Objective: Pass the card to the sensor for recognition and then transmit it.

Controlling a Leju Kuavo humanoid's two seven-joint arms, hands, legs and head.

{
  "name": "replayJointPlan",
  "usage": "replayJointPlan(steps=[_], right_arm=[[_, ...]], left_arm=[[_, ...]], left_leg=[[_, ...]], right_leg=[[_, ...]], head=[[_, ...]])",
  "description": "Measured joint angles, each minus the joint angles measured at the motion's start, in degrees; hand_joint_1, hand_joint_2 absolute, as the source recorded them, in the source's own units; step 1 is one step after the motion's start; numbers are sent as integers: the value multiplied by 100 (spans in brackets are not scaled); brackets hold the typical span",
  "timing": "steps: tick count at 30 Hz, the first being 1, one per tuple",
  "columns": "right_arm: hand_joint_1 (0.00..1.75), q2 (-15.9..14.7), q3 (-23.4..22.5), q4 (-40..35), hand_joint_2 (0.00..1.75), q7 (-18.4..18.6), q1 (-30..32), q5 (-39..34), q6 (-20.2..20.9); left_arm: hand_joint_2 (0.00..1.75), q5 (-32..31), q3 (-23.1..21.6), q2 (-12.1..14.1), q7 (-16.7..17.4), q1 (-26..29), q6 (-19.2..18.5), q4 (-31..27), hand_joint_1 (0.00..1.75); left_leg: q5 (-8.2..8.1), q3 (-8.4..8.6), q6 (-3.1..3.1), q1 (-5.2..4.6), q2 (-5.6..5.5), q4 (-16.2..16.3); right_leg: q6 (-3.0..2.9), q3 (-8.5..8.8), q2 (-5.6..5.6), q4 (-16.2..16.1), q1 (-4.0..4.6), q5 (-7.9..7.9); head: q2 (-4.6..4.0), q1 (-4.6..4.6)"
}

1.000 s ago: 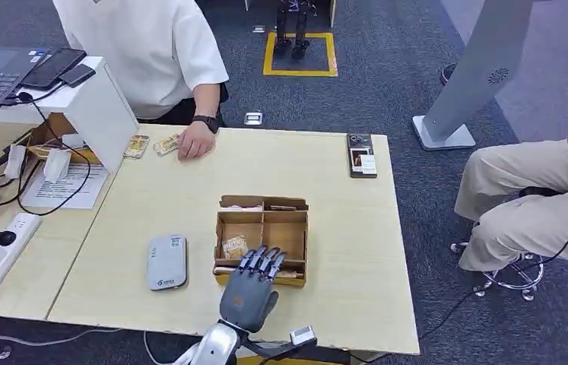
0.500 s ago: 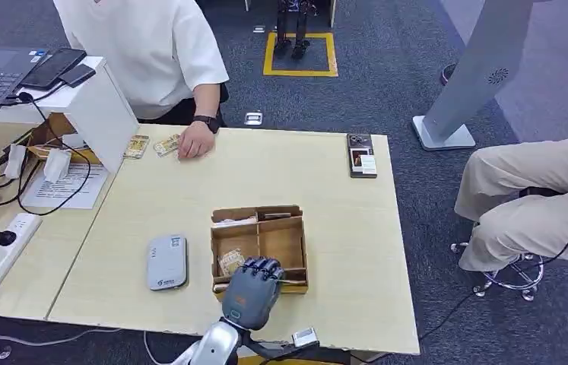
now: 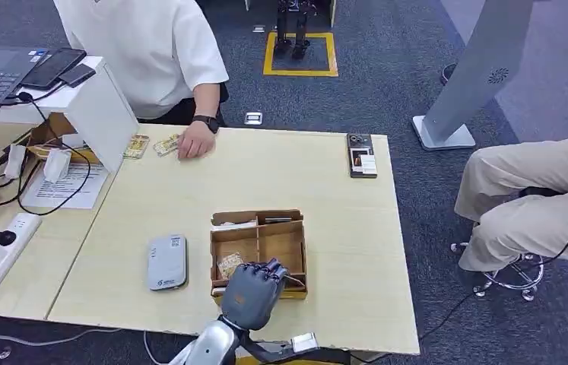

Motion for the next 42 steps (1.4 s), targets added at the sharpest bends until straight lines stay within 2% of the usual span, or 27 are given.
replayJointPlan(steps=[6,8,13,15,17,26,32,37,38,39,42], right_arm=[[0,0,0,2,175,-7,0,-17,0],[0,0,0,0,175,-7,1,-20,0],[0,0,0,0,175,9,5,-55,0],[0,0,0,0,175,9,5,-83,0],[0,0,0,0,175,9,5,-90,0],[0,0,0,0,175,9,5,-96,0],[0,0,0,2,175,9,5,-146,0],[0,0,0,0,175,9,6,-153,0],[0,0,0,2,175,9,5,-195,0],[0,0,0,0,175,0,8,-227,0],[0,0,0,2,175,-76,15,-312,0]], left_arm=[[175,83,0,20,-48,41,0,-76,175],[175,254,7,20,-166,60,0,-98,175],[175,1319,295,-18,-1076,218,0,-359,175],[175,1536,522,-77,-1431,294,-2,-450,175],[175,1626,702,-125,-1594,353,-2,-487,175],[175,1663,1082,-230,-1652,467,-4,-553,175],[175,2091,1342,-306,-2058,544,-9,-548,175],[175,2219,1393,-332,-2112,558,-9,-537,175],[175,3252,1499,-383,-2442,553,-77,-430,175],[175,3850,1508,-391,-2568,549,-158,-384,175],[175,4850,1512,-393,-2752,549,-380,-378,175]], left_leg=[[0,0,0,0,0,0],[0,0,0,0,0,0],[0,0,0,0,1,0],[0,0,0,0,0,0],[0,0,0,0,1,0],[0,0,0,0,0,0],[0,1,0,0,1,0],[0,1,0,0,1,0],[0,1,0,0,1,0],[0,1,0,0,1,0],[0,1,0,0,1,0]], right_leg=[[0,0,0,0,0,0],[0,0,0,0,0,0],[0,0,1,0,0,0],[0,0,0,0,0,0],[0,-1,1,0,0,0],[0,-1,0,0,0,0],[0,-1,0,0,0,0],[0,-1,0,0,0,0],[0,-1,0,0,0,0],[0,-2,1,0,0,0],[0,-1,1,0,0,0]], head=[[2,0],[0,0],[0,0],[0,0],[2,0],[0,0],[2,0],[0,2],[2,2],[2,2],[0,0]])
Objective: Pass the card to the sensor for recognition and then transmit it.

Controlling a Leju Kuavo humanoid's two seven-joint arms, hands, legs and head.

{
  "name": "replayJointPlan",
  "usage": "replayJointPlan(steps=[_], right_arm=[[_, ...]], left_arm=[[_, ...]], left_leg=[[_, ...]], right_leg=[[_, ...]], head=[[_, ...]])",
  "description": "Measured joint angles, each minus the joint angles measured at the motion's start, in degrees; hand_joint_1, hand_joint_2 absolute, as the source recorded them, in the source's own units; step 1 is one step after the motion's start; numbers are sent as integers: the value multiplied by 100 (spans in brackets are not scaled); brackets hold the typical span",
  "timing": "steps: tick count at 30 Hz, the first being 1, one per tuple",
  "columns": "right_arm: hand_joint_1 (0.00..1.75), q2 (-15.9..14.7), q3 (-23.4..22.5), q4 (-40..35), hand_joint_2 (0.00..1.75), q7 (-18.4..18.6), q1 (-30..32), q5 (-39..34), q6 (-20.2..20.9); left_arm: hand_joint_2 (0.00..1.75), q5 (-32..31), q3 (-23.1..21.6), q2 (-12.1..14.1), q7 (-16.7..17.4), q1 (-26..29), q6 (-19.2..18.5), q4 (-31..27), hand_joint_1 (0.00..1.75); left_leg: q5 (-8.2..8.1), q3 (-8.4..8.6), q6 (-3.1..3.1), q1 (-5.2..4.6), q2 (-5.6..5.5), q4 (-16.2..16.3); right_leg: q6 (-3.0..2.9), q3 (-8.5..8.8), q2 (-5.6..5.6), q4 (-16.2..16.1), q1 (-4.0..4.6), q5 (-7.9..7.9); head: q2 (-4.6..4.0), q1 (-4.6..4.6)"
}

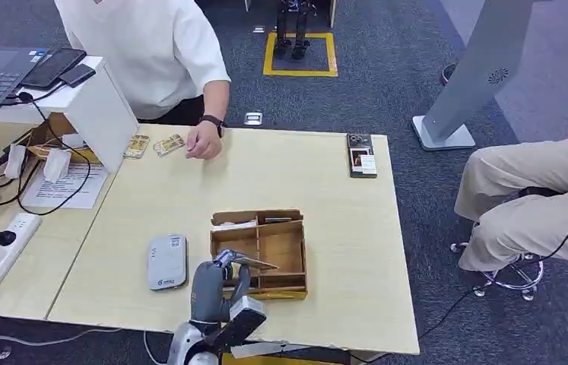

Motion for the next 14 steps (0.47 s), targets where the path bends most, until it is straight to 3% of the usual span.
replayJointPlan(steps=[9,14], right_arm=[[0,0,0,0,175,-215,11,-86,0],[0,0,0,13,175,-357,11,-92,0]], left_arm=[[175,1286,46,15,-26,27,-186,-214,175],[175,2337,179,15,-26,42,-361,-450,175]], left_leg=[[0,0,0,0,0,0],[0,1,0,0,0,0]], right_leg=[[0,0,0,0,0,0],[0,0,1,0,0,0]], head=[[0,2],[0,0]])
